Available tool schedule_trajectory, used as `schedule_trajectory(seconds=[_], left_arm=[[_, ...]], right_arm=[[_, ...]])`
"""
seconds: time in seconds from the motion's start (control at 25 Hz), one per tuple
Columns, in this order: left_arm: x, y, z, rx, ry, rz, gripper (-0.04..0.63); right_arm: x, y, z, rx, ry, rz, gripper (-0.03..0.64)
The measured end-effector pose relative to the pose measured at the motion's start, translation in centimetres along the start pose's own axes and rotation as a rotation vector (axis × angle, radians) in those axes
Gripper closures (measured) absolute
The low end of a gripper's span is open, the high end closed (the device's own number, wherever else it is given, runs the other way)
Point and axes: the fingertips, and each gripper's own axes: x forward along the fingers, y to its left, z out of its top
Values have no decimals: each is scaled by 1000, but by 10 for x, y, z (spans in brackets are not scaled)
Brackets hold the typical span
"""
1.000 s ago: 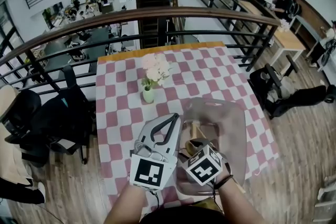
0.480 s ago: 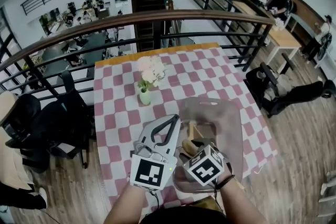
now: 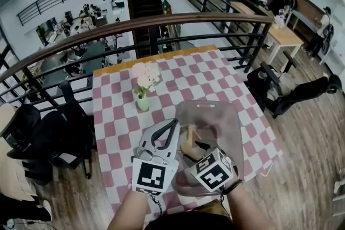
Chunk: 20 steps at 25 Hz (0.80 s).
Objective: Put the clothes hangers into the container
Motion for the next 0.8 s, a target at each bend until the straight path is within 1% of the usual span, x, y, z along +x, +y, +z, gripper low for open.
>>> schedule_trajectory(seconds=[0.12, 0.24, 0.36, 0.44, 0.68, 0.8], left_arm=[[0, -5, 4, -1, -5, 6, 586], [-1, -9, 7, 1, 11, 17, 586], [0, -14, 12, 10, 3, 26, 586], [1, -18, 12, 18, 18, 37, 586], [1, -25, 19, 20, 29, 80, 586], [1, -30, 21, 8, 39, 102, 586]], right_arm=[[-11, -4, 5, -5, -50, -11, 388], [-23, -8, 9, -16, -88, -14, 388], [-34, -14, 14, -43, -133, -26, 388], [-42, -19, 18, -68, -166, -36, 388], [-66, -28, 25, -106, -250, -28, 388], [-78, -31, 27, -127, -303, -22, 388]])
